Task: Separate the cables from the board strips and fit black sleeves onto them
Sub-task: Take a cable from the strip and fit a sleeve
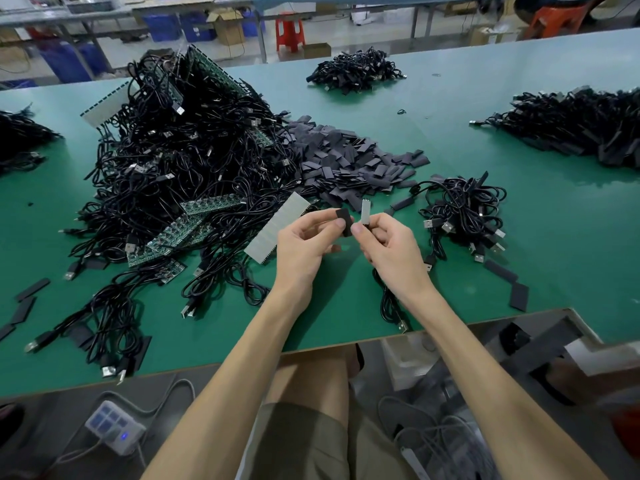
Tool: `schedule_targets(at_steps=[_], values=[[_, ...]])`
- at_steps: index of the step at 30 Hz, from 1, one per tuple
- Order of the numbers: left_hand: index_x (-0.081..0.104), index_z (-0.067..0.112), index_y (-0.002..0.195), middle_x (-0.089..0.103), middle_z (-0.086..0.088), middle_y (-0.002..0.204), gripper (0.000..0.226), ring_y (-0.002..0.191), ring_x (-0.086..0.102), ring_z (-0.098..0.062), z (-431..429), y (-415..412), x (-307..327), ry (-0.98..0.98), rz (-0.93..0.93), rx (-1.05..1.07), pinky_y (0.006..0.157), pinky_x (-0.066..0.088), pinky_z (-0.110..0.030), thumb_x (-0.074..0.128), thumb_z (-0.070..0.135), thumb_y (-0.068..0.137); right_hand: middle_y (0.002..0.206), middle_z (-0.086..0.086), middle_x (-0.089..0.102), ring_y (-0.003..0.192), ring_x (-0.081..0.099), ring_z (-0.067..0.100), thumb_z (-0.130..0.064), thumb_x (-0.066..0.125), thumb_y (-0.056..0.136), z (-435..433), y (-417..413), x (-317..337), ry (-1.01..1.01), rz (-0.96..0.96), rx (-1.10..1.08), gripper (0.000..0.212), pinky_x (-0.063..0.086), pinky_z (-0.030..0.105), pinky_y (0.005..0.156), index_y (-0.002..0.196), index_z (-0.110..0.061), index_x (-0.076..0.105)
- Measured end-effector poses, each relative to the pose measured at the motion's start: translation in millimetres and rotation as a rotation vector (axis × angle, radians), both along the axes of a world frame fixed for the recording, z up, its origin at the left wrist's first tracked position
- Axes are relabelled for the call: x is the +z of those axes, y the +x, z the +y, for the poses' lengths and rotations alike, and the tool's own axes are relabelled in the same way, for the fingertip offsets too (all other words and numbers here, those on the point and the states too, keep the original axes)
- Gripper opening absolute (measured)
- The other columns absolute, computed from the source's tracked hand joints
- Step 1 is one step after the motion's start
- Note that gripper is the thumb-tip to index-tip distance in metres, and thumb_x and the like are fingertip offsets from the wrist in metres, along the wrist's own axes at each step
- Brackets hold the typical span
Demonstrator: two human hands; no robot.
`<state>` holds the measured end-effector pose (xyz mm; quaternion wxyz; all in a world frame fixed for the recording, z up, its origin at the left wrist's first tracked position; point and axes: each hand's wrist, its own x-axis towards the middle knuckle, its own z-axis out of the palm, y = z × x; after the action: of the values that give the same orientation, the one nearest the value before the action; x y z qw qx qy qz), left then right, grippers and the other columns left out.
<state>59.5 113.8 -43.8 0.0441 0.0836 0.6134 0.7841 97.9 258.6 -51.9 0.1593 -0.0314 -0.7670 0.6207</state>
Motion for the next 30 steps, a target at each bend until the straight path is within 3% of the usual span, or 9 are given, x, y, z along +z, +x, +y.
schedule_targets(at_steps=[4,8,13,18,26,30], values=[[0.077,0.019,0.100,0.078,0.000,0.088,0.012,0.076,0.069,-0.005,0,0,0,-0.047,0.024,-0.035,0.062,0.050,-0.018,0.076,0.011,0.090,0.062,-0.007,0.055,0.059,0.043,0.012,-0.025,0.062,0.103,0,0,1,-0.016,-0.025,0.012,0.020,0.037,0.034,0.062,0.095,-0.007,0.065],[0.077,0.023,0.106,0.077,-0.002,0.090,0.015,0.078,0.068,-0.009,-4,-3,-1,-0.065,0.032,-0.106,0.065,0.046,-0.019,0.076,0.022,0.091,0.055,-0.016,0.053,0.055,0.040,0.004,-0.020,0.056,0.107,0,-1,2,-0.045,-0.046,0.063,0.020,0.034,0.025,0.060,0.088,-0.013,0.062],[0.078,0.026,0.112,0.076,-0.001,0.093,0.020,0.081,0.063,-0.010,-7,-3,-4,-0.066,0.081,-0.184,0.064,0.042,-0.021,0.072,0.028,0.093,0.055,-0.021,0.056,0.052,0.044,-0.001,-0.018,0.051,0.109,-1,0,4,-0.027,-0.039,0.105,0.021,0.034,0.014,0.056,0.094,-0.006,0.062],[0.077,0.025,0.115,0.076,-0.001,0.096,0.028,0.079,0.061,-0.009,-7,-3,-4,-0.039,0.024,-0.187,0.065,0.039,-0.025,0.076,0.030,0.088,0.054,-0.017,0.045,0.053,0.037,0.004,-0.019,0.050,0.109,0,2,2,-0.018,-0.043,0.130,0.025,0.031,0.020,0.056,0.094,-0.002,0.061],[0.073,0.014,0.123,0.073,-0.006,0.112,0.036,0.102,0.062,-0.018,-7,-2,0,0.115,-0.049,-0.169,0.081,0.043,-0.030,0.073,0.024,0.088,0.054,-0.017,0.050,0.054,0.043,0.001,-0.026,0.054,0.108,-3,2,3,-0.046,-0.028,0.096,0.024,0.035,0.016,0.057,0.093,-0.012,0.066],[0.073,0.014,0.120,0.072,0.001,0.104,0.030,0.101,0.066,-0.013,-10,-7,0,0.227,-0.099,-0.119,0.084,0.050,-0.026,0.071,0.020,0.090,0.055,-0.017,0.049,0.054,0.041,0.002,-0.023,0.057,0.107,-4,2,5,-0.057,-0.024,0.131,0.024,0.035,0.017,0.058,0.094,-0.007,0.068]])
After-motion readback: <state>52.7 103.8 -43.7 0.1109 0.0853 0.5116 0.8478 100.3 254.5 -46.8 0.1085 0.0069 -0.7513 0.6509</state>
